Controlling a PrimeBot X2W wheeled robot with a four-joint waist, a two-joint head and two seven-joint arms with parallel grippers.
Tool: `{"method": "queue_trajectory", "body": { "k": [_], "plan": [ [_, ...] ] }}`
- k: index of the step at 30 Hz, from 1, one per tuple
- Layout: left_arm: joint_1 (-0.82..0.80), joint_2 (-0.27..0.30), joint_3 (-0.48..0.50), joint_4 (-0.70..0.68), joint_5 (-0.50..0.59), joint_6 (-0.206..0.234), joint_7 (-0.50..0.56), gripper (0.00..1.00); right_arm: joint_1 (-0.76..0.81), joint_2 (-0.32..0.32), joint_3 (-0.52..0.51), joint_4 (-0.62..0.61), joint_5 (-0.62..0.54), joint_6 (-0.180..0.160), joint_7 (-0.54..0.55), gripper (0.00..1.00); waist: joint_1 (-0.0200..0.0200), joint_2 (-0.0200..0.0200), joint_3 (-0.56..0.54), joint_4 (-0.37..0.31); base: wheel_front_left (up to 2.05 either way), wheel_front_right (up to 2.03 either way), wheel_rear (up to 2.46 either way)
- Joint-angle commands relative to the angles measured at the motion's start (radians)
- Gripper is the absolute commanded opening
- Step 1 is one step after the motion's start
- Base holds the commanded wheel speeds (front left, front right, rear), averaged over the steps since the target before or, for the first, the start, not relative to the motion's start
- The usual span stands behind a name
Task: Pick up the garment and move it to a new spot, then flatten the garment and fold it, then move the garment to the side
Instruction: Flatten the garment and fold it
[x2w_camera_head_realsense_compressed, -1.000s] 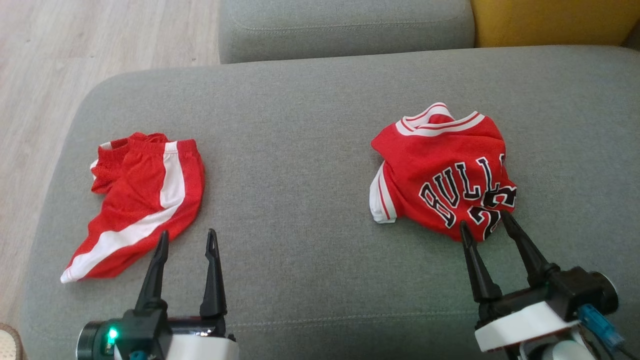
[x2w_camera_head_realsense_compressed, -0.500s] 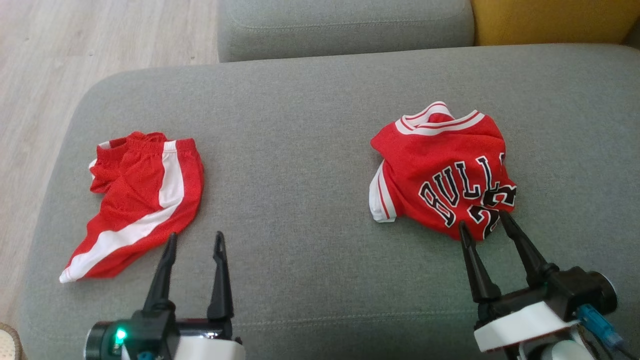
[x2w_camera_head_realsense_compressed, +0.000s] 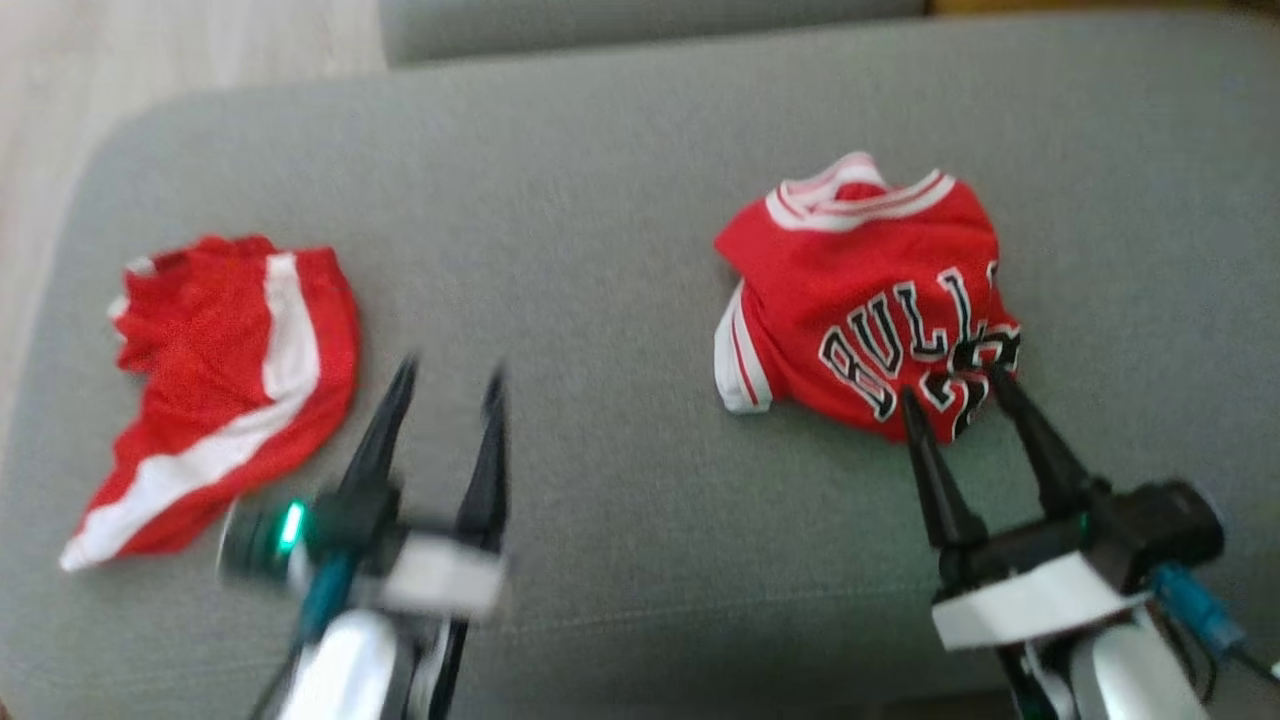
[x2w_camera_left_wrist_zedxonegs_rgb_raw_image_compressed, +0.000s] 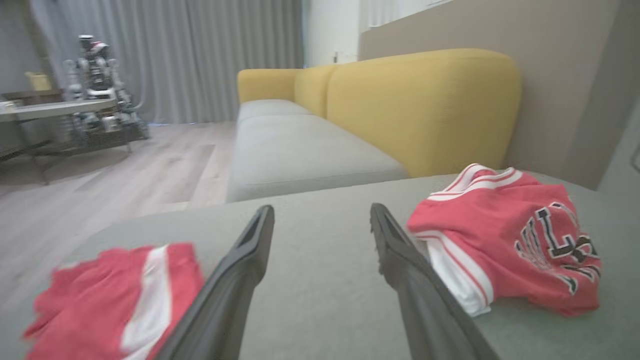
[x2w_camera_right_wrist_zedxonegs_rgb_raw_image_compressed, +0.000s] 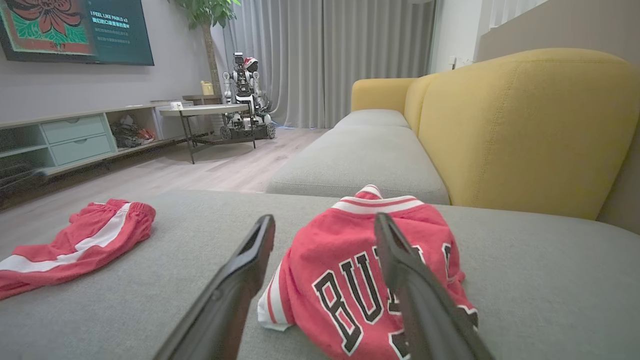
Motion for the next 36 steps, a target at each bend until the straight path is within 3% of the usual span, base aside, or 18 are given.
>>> {"method": "queue_trajectory", "body": {
  "k": [1,5,15,23,31,32,33,34,36],
  "plan": [
    [-0.112,-0.008,0.017,-0.006,0.004,-0.016,-0.005,1.00,-0.058,-0.001,0.028,-0.041,-0.003,0.000,-0.006,1.00,0.0000,-0.0001,0.078,-0.041,0.00,0.00,0.00],
    [-0.349,-0.008,-0.050,0.163,0.010,-0.074,-0.005,1.00,-0.122,-0.001,0.032,-0.061,0.032,0.000,-0.006,1.00,0.0000,-0.0001,0.191,-0.080,0.00,0.00,0.00],
    [-0.834,-0.008,-0.273,0.662,-0.092,-0.112,-0.005,1.00,-0.242,-0.001,0.046,-0.083,0.072,0.000,-0.006,1.00,0.0000,-0.0001,0.374,-0.179,0.00,0.00,0.00],
    [-0.971,-0.008,-0.423,0.851,-0.185,-0.122,0.020,1.00,-0.261,-0.001,0.054,-0.075,0.100,0.000,-0.006,1.00,0.0000,-0.0001,0.417,-0.234,0.00,0.00,0.00],
    [-1.021,-0.008,-0.556,0.942,-0.250,-0.142,0.036,1.00,-0.268,-0.001,0.055,-0.074,0.105,0.000,-0.006,1.00,0.0000,-0.0001,0.419,-0.257,0.00,0.00,0.00],
    [-1.020,-0.008,-0.571,0.946,-0.260,-0.151,0.038,0.84,-0.269,-0.001,0.056,-0.075,0.104,0.000,-0.006,1.00,0.0000,-0.0001,0.417,-0.257,0.00,0.00,0.00],
    [-1.019,-0.008,-0.586,0.948,-0.272,-0.159,0.042,0.05,-0.269,-0.001,0.054,-0.075,0.105,0.000,-0.006,1.00,0.0000,-0.0001,0.413,-0.256,0.00,0.00,0.00],
    [-1.018,-0.008,-0.604,0.951,-0.279,-0.165,0.048,0.00,-0.269,-0.001,0.053,-0.076,0.106,0.000,-0.006,1.00,0.0000,-0.0001,0.409,-0.255,0.00,0.00,0.00],
    [-1.015,-0.008,-0.632,0.959,-0.295,-0.172,0.060,0.00,-0.268,-0.001,0.052,-0.078,0.108,0.000,-0.006,1.00,0.0000,-0.0001,0.398,-0.251,0.00,0.00,0.00]
  ]
}}
